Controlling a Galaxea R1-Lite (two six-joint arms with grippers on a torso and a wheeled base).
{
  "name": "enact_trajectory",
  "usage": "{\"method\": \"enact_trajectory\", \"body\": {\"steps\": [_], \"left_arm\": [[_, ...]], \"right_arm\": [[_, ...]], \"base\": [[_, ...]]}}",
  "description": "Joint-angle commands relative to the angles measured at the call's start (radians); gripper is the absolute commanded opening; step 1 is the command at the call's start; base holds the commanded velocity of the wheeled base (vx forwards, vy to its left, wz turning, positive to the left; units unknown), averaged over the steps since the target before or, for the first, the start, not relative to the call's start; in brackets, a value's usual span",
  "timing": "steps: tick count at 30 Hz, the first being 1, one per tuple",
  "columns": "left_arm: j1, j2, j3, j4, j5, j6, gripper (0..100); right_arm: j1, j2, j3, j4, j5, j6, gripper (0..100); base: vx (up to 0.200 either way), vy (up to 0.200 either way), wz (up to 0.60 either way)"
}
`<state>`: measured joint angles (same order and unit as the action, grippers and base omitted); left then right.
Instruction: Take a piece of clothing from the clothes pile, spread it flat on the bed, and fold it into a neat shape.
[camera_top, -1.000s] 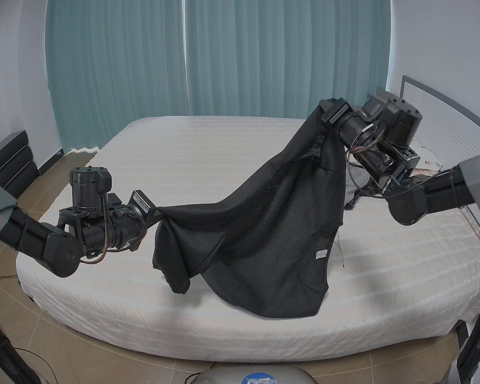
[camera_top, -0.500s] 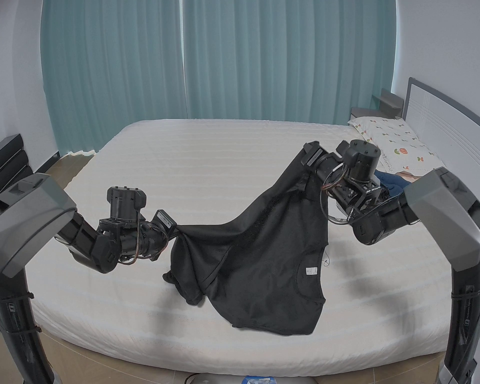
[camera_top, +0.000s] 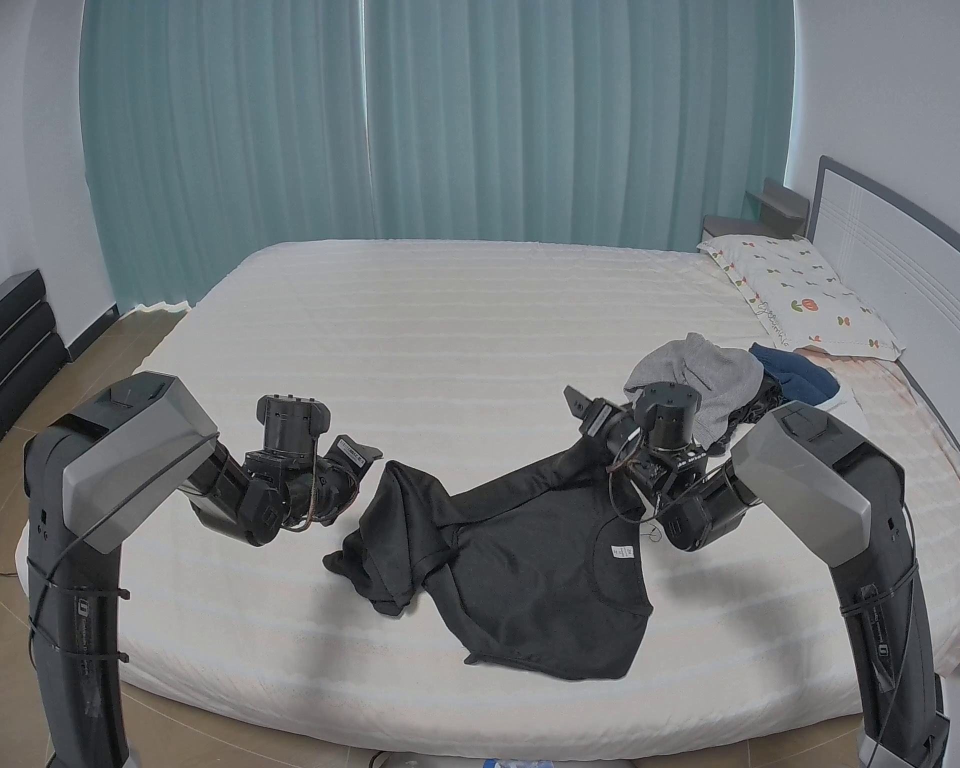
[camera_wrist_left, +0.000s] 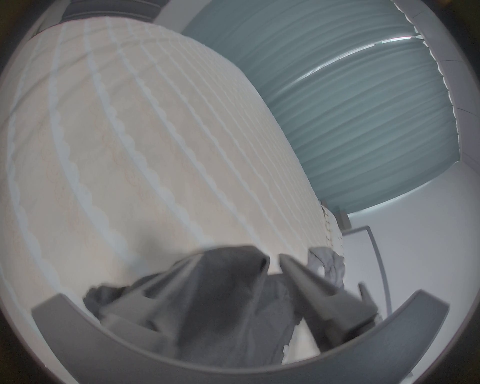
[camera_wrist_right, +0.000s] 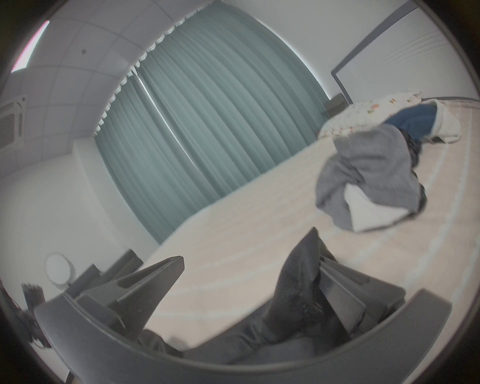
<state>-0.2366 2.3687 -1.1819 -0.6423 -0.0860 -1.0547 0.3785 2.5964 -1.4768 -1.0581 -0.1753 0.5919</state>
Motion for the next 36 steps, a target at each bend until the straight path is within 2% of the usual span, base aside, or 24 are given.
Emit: {"method": "enact_trajectory", "body": {"steps": [1,2,5,9,11,13,16,19,21,24,28,34,36], "left_arm": [[0.003,0.081,-0.076,0.007,0.081,0.004,100],[0.019,0.089,-0.100,0.024,0.120,0.004,100],[0.043,0.076,-0.104,0.053,0.129,0.001,100],[0.071,0.004,-0.056,0.067,0.124,-0.001,100],[0.074,-0.048,0.004,0.073,0.100,0.002,100],[0.071,-0.108,0.071,0.073,0.051,0.007,100],[0.062,-0.195,0.186,0.072,-0.009,0.009,100],[0.023,-0.246,0.303,0.061,-0.095,0.025,100],[0.003,-0.247,0.334,0.058,-0.109,0.047,100],[-0.073,-0.229,0.369,0.027,-0.081,0.102,100],[-0.159,-0.209,0.375,0.013,0.011,0.128,100],[-0.213,-0.160,0.354,0.016,0.143,0.275,100],[-0.222,-0.138,0.343,0.010,0.180,0.297,100]], "right_arm": [[-0.036,0.053,0.072,0.047,0.005,-0.009,100],[-0.063,0.037,0.112,0.044,0.010,-0.006,100],[-0.109,-0.024,0.179,0.044,0.022,-0.001,100],[-0.150,-0.142,0.314,0.038,0.083,0.006,100],[-0.162,-0.211,0.395,0.027,0.122,0.046,100],[-0.168,-0.288,0.486,-0.002,0.166,0.123,100],[-0.171,-0.386,0.636,-0.046,0.195,0.206,100],[-0.174,-0.461,0.799,-0.091,0.237,0.233,100],[-0.171,-0.481,0.865,-0.109,0.246,0.235,100],[-0.164,-0.499,0.998,-0.184,0.247,0.240,100],[-0.151,-0.479,1.098,-0.321,0.255,0.287,100],[-0.155,-0.427,1.116,-0.364,0.247,0.282,100],[-0.156,-0.410,1.127,-0.373,0.247,0.282,100]], "base": [[0.000,0.000,0.00],[0.000,0.000,0.00],[0.000,0.000,0.00],[0.000,0.000,0.00],[0.000,0.000,0.00],[0.000,0.000,0.00],[0.000,0.000,0.00],[0.000,0.000,0.00],[0.000,0.000,0.00],[0.000,0.000,0.00],[0.000,0.000,0.00],[0.000,0.000,0.00],[0.000,0.000,0.00]]}}
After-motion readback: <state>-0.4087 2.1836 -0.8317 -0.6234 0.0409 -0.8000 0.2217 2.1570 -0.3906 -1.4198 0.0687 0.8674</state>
